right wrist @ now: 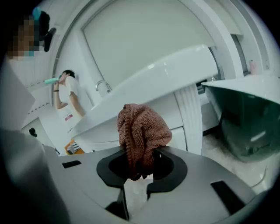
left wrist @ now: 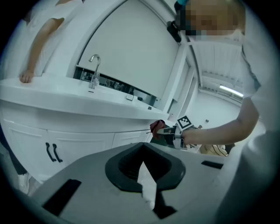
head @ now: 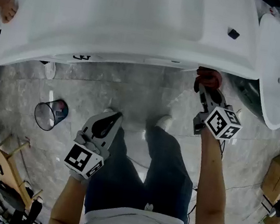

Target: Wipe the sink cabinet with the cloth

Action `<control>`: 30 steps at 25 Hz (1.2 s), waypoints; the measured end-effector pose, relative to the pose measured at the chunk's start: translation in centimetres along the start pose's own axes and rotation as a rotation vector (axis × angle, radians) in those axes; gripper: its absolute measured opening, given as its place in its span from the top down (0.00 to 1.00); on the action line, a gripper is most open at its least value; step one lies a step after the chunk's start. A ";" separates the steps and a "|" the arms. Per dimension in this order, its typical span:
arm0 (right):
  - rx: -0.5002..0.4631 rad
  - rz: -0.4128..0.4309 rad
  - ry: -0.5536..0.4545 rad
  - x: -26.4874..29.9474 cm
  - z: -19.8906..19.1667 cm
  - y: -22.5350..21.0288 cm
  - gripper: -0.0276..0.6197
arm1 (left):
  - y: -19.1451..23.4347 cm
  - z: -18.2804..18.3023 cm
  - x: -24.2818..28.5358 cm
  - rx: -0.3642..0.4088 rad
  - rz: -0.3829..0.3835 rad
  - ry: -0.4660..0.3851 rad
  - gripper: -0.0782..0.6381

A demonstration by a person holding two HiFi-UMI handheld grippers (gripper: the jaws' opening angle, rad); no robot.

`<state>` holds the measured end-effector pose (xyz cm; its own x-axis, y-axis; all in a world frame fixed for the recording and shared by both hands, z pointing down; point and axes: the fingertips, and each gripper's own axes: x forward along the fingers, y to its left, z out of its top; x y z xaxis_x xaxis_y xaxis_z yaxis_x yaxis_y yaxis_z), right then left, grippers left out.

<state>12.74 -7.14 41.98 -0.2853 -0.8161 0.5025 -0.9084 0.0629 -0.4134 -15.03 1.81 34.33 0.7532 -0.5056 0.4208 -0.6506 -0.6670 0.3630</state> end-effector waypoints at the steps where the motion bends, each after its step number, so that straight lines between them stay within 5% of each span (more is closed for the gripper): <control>1: -0.025 0.005 -0.005 -1.0 0.3 1.3 0.82 | -0.4 0.9 -0.2 0.003 -0.016 -0.009 0.87; 18: -0.188 0.197 -0.100 -10.2 10.0 23.3 0.82 | -4.1 16.0 -4.8 0.063 -0.187 -0.119 0.87; 30: -0.232 0.332 -0.165 -12.5 18.1 32.5 0.82 | -4.2 24.7 -8.6 0.075 -0.192 -0.201 0.87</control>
<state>-7.66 -5.27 8.47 -0.5380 -0.8093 0.2357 -0.8256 0.4495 -0.3411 -16.39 -4.52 8.64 0.8709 -0.4593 0.1747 -0.4909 -0.7960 0.3541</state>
